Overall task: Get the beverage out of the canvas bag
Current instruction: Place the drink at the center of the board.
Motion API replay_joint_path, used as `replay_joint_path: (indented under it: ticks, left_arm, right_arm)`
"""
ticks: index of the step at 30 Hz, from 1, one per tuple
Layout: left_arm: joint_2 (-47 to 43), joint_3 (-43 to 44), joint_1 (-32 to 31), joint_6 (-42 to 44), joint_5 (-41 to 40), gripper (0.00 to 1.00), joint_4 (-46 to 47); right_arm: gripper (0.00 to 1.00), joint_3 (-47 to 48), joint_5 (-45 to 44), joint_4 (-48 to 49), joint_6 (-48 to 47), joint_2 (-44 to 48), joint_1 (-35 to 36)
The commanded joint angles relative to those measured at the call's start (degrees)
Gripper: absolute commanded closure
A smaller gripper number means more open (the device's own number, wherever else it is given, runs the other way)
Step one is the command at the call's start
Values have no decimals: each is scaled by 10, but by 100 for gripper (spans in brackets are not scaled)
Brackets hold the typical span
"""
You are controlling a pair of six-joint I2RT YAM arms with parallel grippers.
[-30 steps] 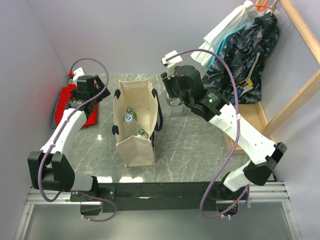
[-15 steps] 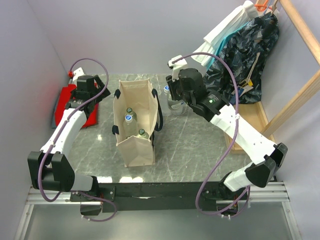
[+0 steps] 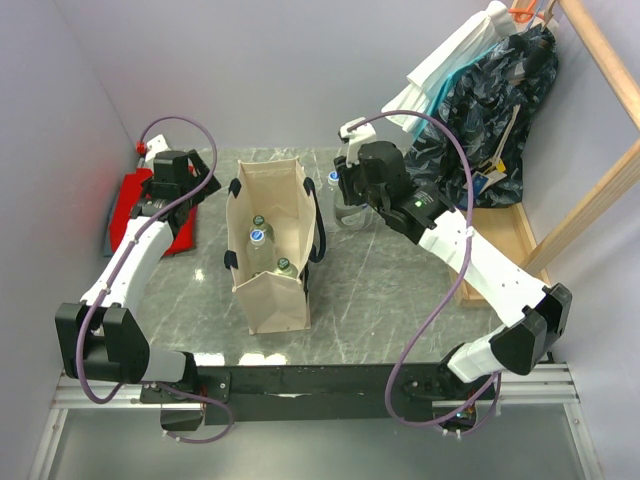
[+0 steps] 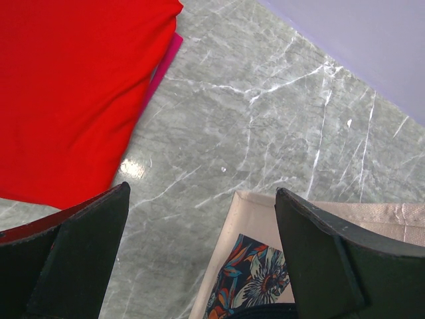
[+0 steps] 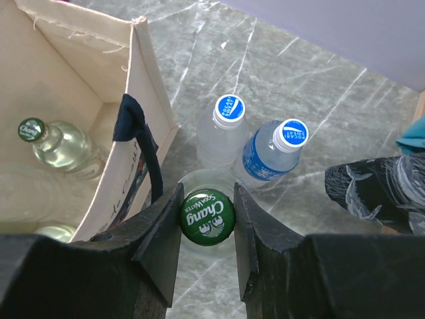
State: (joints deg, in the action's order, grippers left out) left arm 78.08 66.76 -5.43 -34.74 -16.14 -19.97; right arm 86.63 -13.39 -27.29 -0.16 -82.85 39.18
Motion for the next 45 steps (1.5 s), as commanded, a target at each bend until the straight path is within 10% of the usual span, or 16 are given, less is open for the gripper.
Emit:
replay_joint_path:
  ticks: [1,45]
  left_arm:
    - [0,4,2,-2,7,4,17]
    - [15,12,2,3,1,4,12]
  right_arm:
    - [100,5,2,110,17,23,-9]
    - [100,-133,14,268,64,-54,-25]
